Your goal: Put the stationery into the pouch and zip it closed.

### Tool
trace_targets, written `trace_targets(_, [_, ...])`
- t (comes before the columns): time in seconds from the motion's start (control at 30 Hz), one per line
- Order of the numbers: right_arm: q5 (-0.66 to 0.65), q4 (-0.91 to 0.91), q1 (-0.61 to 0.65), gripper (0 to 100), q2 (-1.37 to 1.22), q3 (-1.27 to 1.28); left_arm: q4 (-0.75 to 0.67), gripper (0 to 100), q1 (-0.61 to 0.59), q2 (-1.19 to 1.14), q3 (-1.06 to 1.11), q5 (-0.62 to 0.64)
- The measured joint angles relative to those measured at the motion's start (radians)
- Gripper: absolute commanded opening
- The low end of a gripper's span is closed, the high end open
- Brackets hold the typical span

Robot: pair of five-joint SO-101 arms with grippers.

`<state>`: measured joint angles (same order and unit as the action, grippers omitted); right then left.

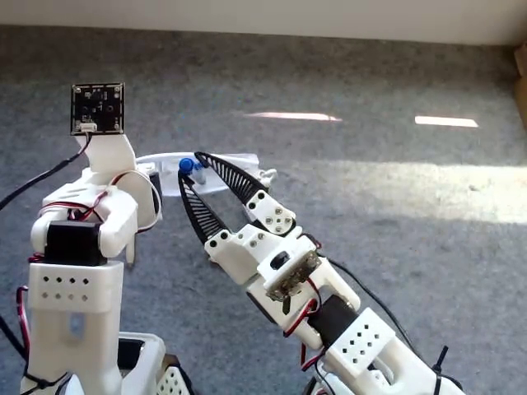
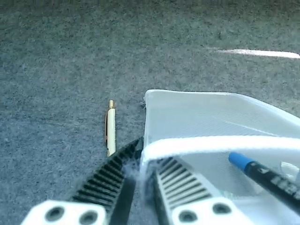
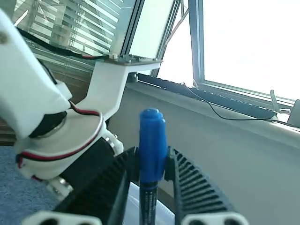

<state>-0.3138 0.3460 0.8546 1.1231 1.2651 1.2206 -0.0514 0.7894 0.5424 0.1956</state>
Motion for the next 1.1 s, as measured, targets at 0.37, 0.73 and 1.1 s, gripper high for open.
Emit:
trace_targets(0.37, [0.0, -0.031, -0.006, 9.2, 0.0, 0.0, 0.0, 1, 0.0, 0.0, 0.0, 0.002])
trace_targets(0.73, [0.077, -0.466, -0.101, 9.2, 0.0, -0.149, 0.0, 1, 0.0, 0.0, 0.0, 0.002])
trace_targets(1.1, [0.265, -1.048, -0.244, 9.2, 0.0, -0.503, 0.0, 1, -0.009, 0.0, 0.0, 0.002])
